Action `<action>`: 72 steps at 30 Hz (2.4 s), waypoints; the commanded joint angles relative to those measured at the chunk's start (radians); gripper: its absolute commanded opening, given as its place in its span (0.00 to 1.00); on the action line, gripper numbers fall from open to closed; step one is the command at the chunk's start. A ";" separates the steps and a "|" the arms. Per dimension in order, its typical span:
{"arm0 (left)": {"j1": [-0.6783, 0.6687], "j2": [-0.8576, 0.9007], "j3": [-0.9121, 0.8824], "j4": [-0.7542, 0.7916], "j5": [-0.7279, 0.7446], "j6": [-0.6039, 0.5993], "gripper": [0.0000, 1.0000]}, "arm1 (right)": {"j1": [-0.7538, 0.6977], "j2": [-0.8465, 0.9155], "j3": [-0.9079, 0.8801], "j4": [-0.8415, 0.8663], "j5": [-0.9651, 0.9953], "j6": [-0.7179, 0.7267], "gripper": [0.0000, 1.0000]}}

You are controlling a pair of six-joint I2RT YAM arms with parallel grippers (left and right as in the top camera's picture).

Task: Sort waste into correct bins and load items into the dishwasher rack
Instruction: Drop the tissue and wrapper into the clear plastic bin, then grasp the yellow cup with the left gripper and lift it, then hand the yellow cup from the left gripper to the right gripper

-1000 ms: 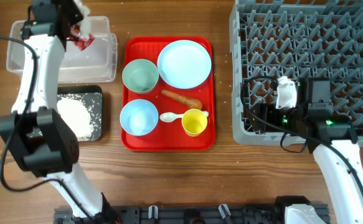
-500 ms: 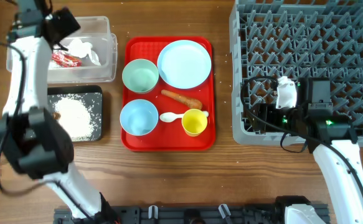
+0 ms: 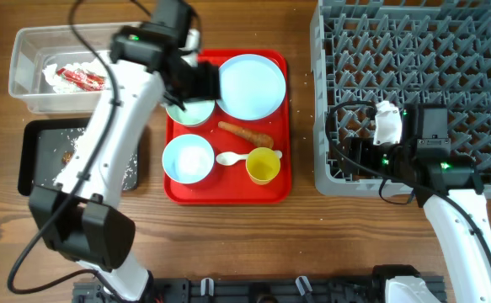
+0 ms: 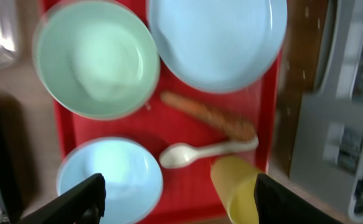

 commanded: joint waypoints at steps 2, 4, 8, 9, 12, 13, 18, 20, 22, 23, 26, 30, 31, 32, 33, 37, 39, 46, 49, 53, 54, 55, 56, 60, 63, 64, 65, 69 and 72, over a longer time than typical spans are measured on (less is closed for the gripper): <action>-0.123 0.001 -0.029 -0.085 -0.029 -0.057 0.76 | -0.005 0.000 0.016 0.004 0.010 0.013 0.76; -0.158 0.001 -0.074 -0.071 -0.029 -0.072 0.76 | -0.005 0.000 0.016 0.007 0.010 0.013 0.76; -0.243 0.001 -0.253 0.076 -0.007 -0.074 0.75 | -0.005 0.000 0.016 0.017 0.010 0.013 0.78; -0.256 0.001 -0.278 0.109 0.002 -0.074 0.75 | -0.005 0.000 0.016 0.018 0.010 0.013 0.78; -0.286 0.001 -0.354 0.198 -0.003 -0.074 0.71 | -0.005 0.000 0.016 0.016 0.009 0.014 0.78; -0.291 0.001 -0.385 0.236 -0.003 -0.074 0.67 | -0.005 0.000 0.016 0.015 0.010 0.014 0.79; -0.291 0.003 -0.468 0.307 -0.003 -0.074 0.37 | -0.005 0.000 0.016 0.010 0.010 0.014 0.78; -0.291 0.003 -0.482 0.321 -0.003 -0.074 0.27 | -0.005 0.000 0.016 0.010 0.010 0.014 0.78; -0.291 0.003 -0.488 0.330 -0.003 -0.075 0.09 | -0.005 0.000 0.016 0.010 0.010 0.014 0.79; -0.291 0.003 -0.488 0.336 -0.003 -0.076 0.04 | -0.005 0.000 0.016 0.011 0.010 0.014 0.79; -0.278 -0.002 -0.483 0.351 0.025 -0.082 0.04 | -0.005 0.000 0.016 0.024 0.005 0.014 0.78; -0.149 -0.051 -0.448 0.365 0.361 -0.031 0.04 | -0.005 -0.001 0.017 0.091 -0.156 0.095 0.78; -0.093 -0.066 -0.448 0.385 0.513 0.000 0.04 | -0.005 -0.001 0.017 0.150 -0.261 0.121 0.79; -0.037 -0.072 -0.448 0.404 0.674 0.037 0.04 | -0.005 -0.001 0.017 0.217 -0.373 0.136 0.79; 0.011 -0.072 -0.448 0.417 0.799 0.074 0.04 | -0.005 -0.001 0.017 0.284 -0.461 0.162 0.79; 0.168 -0.071 -0.448 0.432 1.149 0.195 0.04 | -0.005 -0.001 0.017 0.529 -0.679 0.291 0.79; 0.201 -0.071 -0.448 0.460 1.285 0.219 0.04 | -0.005 -0.001 0.017 0.586 -0.699 0.303 0.79; 0.164 -0.071 -0.448 0.576 1.432 0.215 0.04 | 0.076 -0.001 0.016 0.679 -0.743 0.316 0.84; 0.134 -0.071 -0.448 0.576 1.432 0.215 0.04 | 0.119 0.002 0.016 0.739 -0.739 0.298 0.88; 0.097 -0.071 -0.448 0.587 1.432 0.214 0.04 | 0.143 0.037 0.016 0.783 -0.739 0.273 0.90; 0.092 -0.071 -0.448 0.587 1.432 0.214 0.04 | 0.145 0.055 0.016 0.783 -0.735 0.268 0.90; 0.090 -0.071 -0.448 0.587 1.432 0.214 0.04 | 0.145 0.079 0.016 0.788 -0.736 0.268 0.90; 0.091 -0.071 -0.448 0.587 1.432 0.210 0.04 | 0.145 0.097 0.016 0.790 -0.737 0.268 0.91; 0.091 -0.071 -0.448 0.587 1.432 0.207 0.04 | 0.146 0.140 0.016 0.818 -0.802 0.269 0.83; 0.091 -0.071 -0.448 0.591 1.432 0.207 0.04 | 0.146 0.142 0.016 0.852 -0.835 0.272 0.68; 0.091 -0.071 -0.448 0.592 1.432 0.207 0.04 | 0.146 0.142 0.016 0.861 -0.853 0.273 0.68; 0.091 -0.071 -0.448 0.595 1.432 0.207 0.04 | 0.146 0.142 0.016 0.865 -0.871 0.272 0.68; 0.091 -0.071 -0.448 0.676 1.432 0.102 0.04 | 0.146 0.142 0.010 0.864 -0.886 0.272 0.72; 0.090 -0.071 -0.448 0.846 1.432 -0.068 0.04 | 0.146 0.143 0.010 0.869 -0.901 0.276 0.73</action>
